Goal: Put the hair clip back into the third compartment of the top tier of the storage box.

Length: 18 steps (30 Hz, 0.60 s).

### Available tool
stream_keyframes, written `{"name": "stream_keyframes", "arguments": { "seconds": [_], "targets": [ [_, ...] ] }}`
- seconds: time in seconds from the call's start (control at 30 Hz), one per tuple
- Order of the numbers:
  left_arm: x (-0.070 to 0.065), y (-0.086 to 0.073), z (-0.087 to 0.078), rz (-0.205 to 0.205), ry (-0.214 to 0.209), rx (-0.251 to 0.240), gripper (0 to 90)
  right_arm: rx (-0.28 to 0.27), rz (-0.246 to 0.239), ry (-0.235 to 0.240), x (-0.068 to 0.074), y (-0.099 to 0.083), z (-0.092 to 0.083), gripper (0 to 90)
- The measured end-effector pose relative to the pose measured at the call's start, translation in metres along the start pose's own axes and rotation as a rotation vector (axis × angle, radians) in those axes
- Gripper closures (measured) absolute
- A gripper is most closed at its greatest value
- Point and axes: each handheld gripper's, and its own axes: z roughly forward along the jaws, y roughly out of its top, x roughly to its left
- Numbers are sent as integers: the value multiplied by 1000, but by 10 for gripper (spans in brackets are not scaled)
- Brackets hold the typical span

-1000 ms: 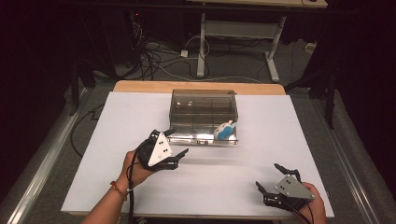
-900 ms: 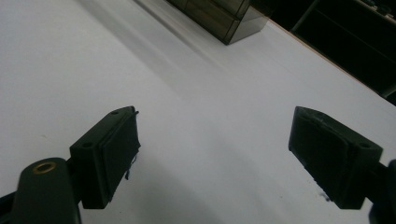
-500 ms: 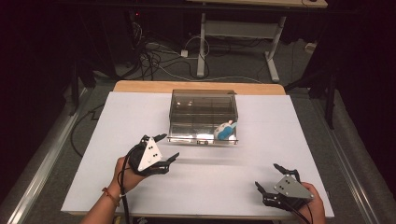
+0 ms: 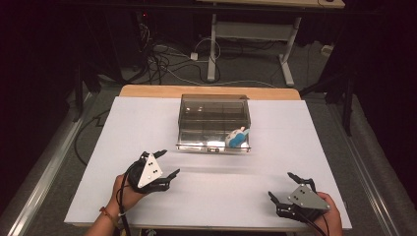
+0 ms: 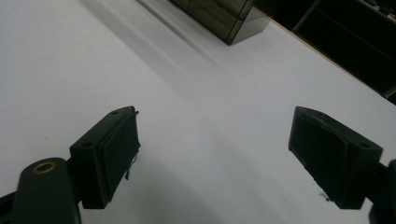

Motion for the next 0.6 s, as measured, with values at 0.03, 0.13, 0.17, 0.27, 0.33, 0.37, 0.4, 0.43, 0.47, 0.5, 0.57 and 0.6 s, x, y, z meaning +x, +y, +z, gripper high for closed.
{"name": "stream_keyframes", "arguments": {
  "seconds": [0.03,0.13,0.17,0.27,0.33,0.37,0.4,0.43,0.47,0.5,0.57,0.6],
  "targets": [
    [0,0,0,0,0,0,273,0,0,0,0,0,0,165],
    [1,-8,-3,-12,8,10,197,1,-1,-1,0,0,0,165],
    [1,-11,-4,-14,5,12,198,1,-2,-2,0,1,0,165],
    [1,-18,-5,-23,1,21,196,1,4,-1,0,1,1,165],
    [1,-22,-6,-29,-7,25,195,1,-1,0,0,1,0,165],
    [1,-22,-6,-29,-7,25,195,1,-1,0,0,1,0,165],
    [2,-26,-8,-37,-7,28,195,0,3,-1,0,1,1,165],
    [2,-26,-8,-37,-7,28,194,0,3,-1,0,1,1,165],
    [2,-28,-9,-44,-8,28,194,1,5,-1,0,1,1,165],
    [3,-30,-10,-51,-9,27,194,1,5,0,0,2,1,165],
    [3,-34,-12,-57,-8,33,194,-1,2,0,0,2,2,165],
    [3,-37,-14,-62,-8,33,194,0,0,3,0,2,3,165]
  ]
}}
